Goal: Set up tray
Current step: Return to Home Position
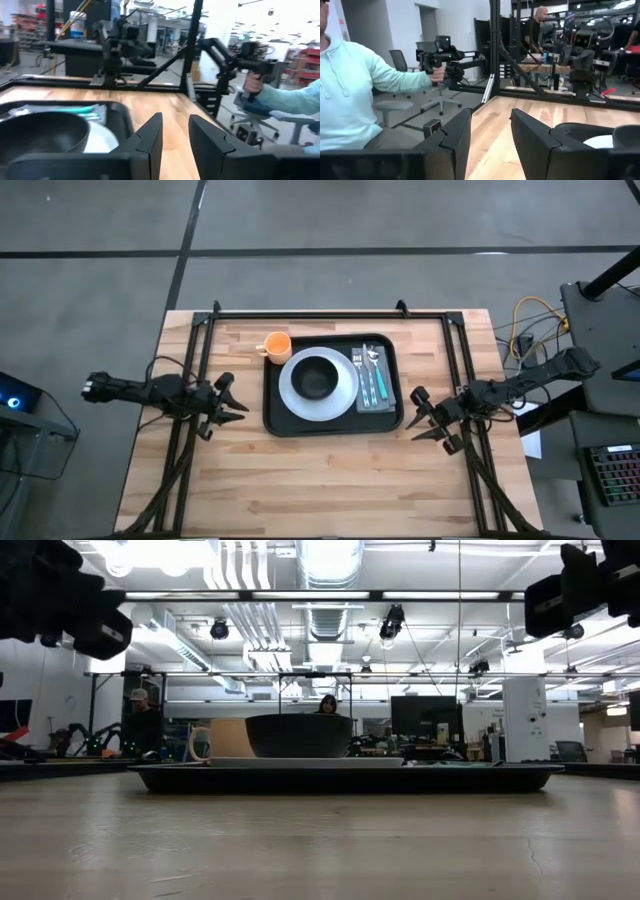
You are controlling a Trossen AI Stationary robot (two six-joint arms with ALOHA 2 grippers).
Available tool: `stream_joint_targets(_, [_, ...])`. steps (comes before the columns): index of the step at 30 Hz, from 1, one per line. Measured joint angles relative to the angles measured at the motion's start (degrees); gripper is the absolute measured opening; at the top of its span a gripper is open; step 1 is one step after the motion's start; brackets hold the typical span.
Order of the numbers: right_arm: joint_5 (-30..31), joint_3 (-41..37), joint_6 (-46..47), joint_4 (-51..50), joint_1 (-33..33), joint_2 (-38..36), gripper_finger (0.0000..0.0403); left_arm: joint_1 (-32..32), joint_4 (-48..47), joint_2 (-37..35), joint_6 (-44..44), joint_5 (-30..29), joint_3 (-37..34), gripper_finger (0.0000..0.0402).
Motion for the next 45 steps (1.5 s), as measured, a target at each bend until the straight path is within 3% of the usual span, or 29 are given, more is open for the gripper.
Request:
stream_joint_targets(14, [-1.7, 0.0, -1.5, -0.9, 0.0, -4.9, 0.0119, 0.0, 0.3, 0.0, -1.5, -0.4, -0.8, 0.0076])
stream_joint_targets(24, [-1.2, 0.0, -2.6, -6.0, 2.3, -18.9, 0.0130, 0.0, 0.2, 0.0, -2.0, 1.9, -0.8, 0.0076])
stream_joint_targets(31, [2.4, 0.1, -2.8, -17.2, 3.7, -29.4, 0.0124, 0.0, 0.7, 0.0, -2.0, 2.8, -0.9, 0.0076])
stream_joint_targets(45, [2.9, 0.0, -5.7, -20.0, 3.8, -30.0, 0.0109, 0.0, 2.9, 0.0, -1.3, 2.8, -1.3, 0.0076])
